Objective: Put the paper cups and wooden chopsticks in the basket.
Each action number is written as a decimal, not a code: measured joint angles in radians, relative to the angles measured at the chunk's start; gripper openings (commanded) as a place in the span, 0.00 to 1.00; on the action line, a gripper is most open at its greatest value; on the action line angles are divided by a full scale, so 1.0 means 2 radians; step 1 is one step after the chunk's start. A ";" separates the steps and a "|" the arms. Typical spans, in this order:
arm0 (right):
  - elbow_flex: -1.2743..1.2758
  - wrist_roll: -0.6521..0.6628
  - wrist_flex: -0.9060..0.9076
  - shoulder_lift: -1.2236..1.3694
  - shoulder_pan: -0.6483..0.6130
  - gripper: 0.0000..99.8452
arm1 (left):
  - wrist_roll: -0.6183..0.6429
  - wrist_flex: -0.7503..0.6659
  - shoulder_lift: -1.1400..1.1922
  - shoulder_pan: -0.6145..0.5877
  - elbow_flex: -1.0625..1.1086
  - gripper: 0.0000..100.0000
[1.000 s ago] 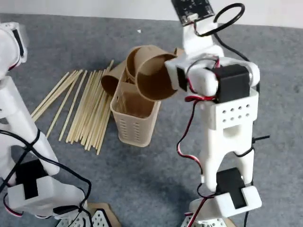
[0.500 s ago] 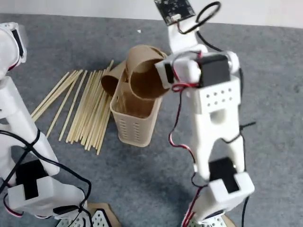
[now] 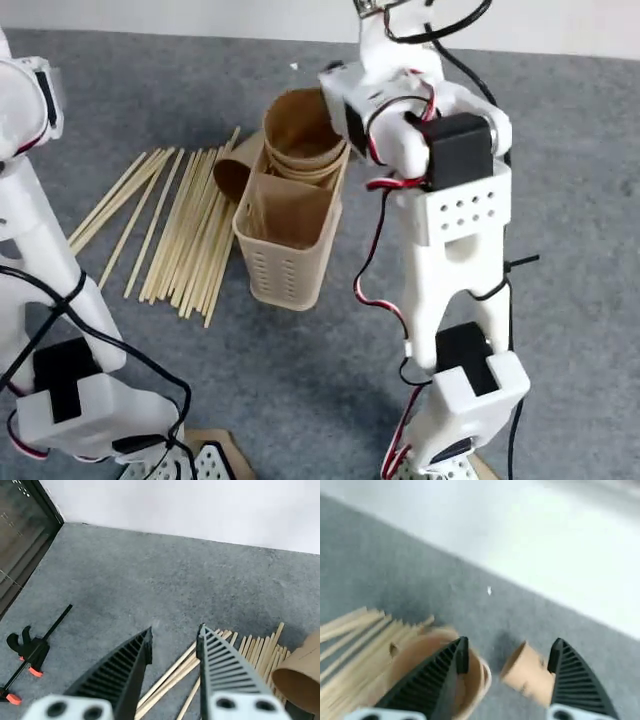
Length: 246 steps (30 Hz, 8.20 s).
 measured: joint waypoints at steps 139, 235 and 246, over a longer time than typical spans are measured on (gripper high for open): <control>1.290 0.035 -0.443 -0.671 0.184 0.26 | -0.044 -0.006 0.132 0.315 -0.185 0.17; -0.216 0.006 -0.072 0.486 0.268 0.21 | -0.012 -0.077 0.071 0.077 0.259 0.18; -0.234 0.006 0.030 0.494 0.277 0.01 | -0.012 -0.077 0.071 0.077 0.259 0.17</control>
